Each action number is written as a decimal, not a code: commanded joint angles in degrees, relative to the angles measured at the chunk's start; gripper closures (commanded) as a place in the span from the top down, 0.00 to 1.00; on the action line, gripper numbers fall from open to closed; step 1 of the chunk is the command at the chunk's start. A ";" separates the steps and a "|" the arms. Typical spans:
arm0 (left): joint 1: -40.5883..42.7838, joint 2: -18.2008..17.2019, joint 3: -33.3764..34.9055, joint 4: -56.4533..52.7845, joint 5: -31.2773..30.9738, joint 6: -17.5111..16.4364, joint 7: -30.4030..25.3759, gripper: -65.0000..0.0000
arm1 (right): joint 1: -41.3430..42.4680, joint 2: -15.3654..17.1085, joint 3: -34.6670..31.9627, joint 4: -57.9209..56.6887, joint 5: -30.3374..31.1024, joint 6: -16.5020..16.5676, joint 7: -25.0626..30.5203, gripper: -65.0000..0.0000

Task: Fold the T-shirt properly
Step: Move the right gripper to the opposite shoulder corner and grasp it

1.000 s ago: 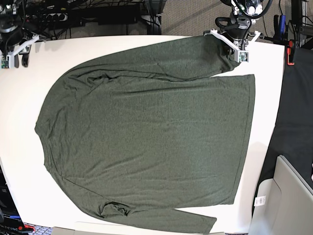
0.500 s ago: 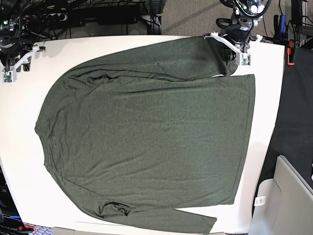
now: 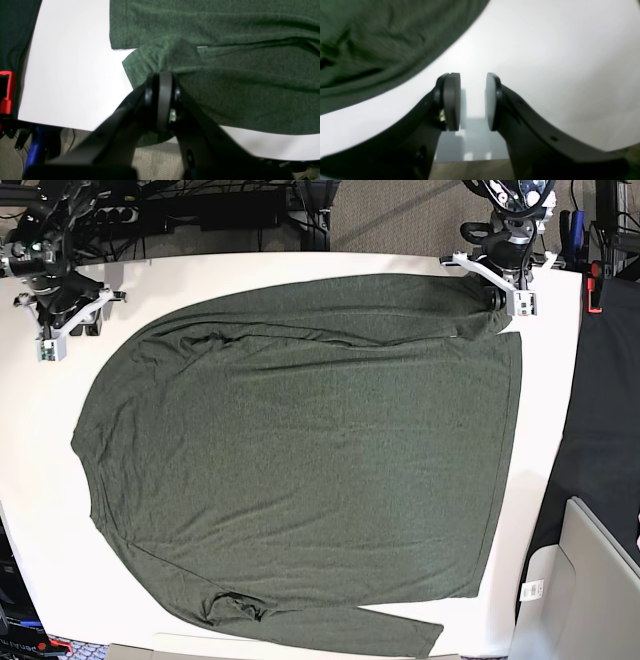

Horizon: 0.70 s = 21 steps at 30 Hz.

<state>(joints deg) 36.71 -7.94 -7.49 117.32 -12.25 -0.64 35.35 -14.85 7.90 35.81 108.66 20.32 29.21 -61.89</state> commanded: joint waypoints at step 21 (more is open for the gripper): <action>0.43 -0.27 0.06 0.97 0.07 0.07 -1.11 0.00 | 11.91 -6.71 3.18 -17.01 0.74 -0.16 0.75 0.26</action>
<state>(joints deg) 36.71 -7.97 -7.33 117.32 -12.25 -0.67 35.55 -2.50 1.15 38.92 92.09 24.32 29.85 -57.95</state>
